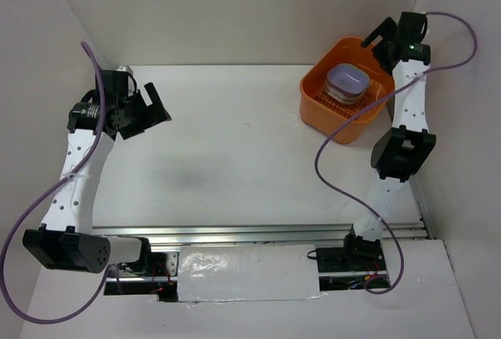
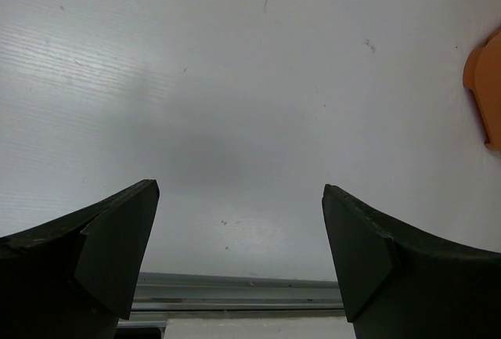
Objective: Place the plates into the plastic bin on the countertop
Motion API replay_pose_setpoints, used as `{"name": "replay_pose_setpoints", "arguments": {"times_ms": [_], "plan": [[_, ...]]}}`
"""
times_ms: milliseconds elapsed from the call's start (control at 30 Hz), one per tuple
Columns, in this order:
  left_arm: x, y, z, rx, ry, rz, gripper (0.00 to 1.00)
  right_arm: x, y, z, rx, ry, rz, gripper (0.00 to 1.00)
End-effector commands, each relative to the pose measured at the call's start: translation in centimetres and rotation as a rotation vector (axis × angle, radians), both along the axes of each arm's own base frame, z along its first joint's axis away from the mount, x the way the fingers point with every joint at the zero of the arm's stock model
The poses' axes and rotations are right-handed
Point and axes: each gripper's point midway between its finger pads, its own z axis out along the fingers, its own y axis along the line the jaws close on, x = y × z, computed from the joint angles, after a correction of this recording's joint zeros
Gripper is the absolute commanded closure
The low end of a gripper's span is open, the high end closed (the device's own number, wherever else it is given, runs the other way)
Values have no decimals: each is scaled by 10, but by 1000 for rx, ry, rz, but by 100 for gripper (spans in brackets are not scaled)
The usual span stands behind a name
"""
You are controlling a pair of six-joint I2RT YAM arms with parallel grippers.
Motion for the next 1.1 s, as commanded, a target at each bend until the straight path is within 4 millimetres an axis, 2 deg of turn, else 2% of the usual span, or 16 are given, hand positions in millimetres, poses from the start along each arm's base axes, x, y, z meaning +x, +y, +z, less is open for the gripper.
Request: {"name": "replay_pose_setpoints", "arguments": {"times_ms": [0,33,100,133,167,300,400,467,500,600,633,733,767,833,1000,1067], "plan": [[2,-5,19,9,-51,-39,1,-78,18,214,-111,-444,-17,0],[1,-3,18,15,-40,-36,1,-108,27,240,-130,-494,-2,0],[-1,-2,23,23,-20,-33,1,-137,33,250,-143,-502,-3,0],[0,7,25,55,-15,-1,1,-165,39,259,-161,-513,-1,0],[-1,10,27,68,-8,12,1,-179,42,259,-165,-504,2,0],[-5,25,62,113,-46,89,1,-246,66,236,-183,-412,58,0],[-18,33,79,139,-92,142,1,-314,86,218,-231,-404,101,0],[-29,37,89,148,-144,160,1,-338,84,197,-261,-368,66,0],[-34,45,93,171,-164,192,1,-368,87,204,-275,-420,53,0],[-57,62,108,224,-229,250,1,-403,92,178,-272,-393,81,0],[-72,72,117,252,-279,295,1,-409,104,168,-257,-385,150,0],[-98,92,125,299,-337,386,1,-423,110,122,-244,-286,216,0],[-106,94,118,304,-303,402,1,-430,110,99,-247,-217,237,0],[-118,99,103,332,-269,403,1,-441,108,78,-260,-152,259,0],[-157,106,65,324,-200,476,1,-465,101,82,-255,-193,271,0],[-159,103,47,304,-169,469,1,-474,96,88,-253,-217,268,0]]}}
